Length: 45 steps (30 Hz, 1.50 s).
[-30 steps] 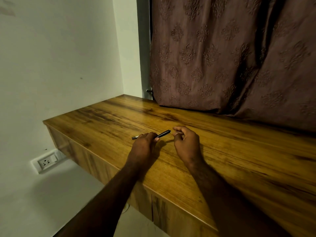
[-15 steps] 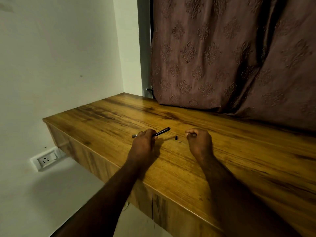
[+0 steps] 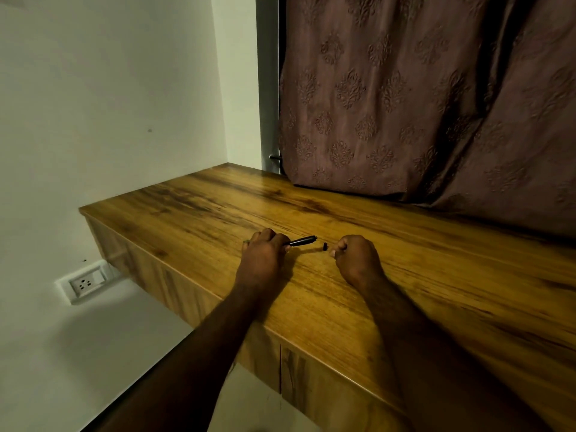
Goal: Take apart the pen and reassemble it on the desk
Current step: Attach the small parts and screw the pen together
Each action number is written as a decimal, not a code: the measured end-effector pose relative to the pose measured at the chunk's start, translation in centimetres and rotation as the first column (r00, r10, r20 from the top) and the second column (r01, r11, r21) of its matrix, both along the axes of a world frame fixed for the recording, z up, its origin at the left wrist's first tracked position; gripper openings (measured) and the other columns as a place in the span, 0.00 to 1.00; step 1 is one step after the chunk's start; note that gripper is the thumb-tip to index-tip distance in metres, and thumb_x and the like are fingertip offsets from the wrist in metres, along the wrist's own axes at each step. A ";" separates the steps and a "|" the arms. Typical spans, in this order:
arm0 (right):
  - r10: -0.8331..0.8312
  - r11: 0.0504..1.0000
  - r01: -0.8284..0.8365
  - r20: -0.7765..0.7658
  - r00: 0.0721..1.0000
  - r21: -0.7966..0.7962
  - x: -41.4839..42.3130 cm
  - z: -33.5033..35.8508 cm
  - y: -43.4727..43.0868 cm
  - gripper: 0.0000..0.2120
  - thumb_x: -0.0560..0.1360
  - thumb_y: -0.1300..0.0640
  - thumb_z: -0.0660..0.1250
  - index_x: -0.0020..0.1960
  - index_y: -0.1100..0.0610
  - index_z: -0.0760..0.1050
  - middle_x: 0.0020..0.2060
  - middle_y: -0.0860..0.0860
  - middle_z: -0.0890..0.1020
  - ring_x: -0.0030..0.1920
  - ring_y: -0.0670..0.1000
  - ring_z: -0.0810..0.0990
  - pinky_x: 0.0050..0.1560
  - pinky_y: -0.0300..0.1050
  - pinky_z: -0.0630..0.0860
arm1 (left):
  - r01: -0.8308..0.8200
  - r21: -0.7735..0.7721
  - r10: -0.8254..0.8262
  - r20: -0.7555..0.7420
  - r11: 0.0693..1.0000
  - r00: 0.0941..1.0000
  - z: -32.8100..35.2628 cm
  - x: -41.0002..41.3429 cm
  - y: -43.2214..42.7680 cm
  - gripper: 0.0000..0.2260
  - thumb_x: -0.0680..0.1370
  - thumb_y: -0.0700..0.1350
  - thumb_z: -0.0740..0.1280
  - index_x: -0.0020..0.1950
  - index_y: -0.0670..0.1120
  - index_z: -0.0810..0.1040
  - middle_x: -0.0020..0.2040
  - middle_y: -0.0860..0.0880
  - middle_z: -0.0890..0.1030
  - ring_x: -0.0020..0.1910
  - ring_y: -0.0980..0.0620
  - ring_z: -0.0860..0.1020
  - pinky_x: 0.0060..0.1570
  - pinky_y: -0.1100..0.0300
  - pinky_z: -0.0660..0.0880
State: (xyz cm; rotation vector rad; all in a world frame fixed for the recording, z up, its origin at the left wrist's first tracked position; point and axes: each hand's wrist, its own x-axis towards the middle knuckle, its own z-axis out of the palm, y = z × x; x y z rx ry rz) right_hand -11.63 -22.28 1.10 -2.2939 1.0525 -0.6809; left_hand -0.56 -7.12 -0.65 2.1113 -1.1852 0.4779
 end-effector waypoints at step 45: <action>0.148 0.931 -0.312 0.584 0.798 0.190 0.5 0.0 1.8 0.12 0.72 0.69 0.68 0.42 0.51 0.76 0.35 0.50 0.80 0.36 0.48 0.79 0.39 0.44 0.77 | 0.016 -0.043 -0.014 0.033 0.999 0.999 -0.4 0.2 -0.4 0.09 0.77 0.55 0.65 0.50 0.51 0.79 0.44 0.50 0.81 0.44 0.47 0.77 0.47 0.52 0.68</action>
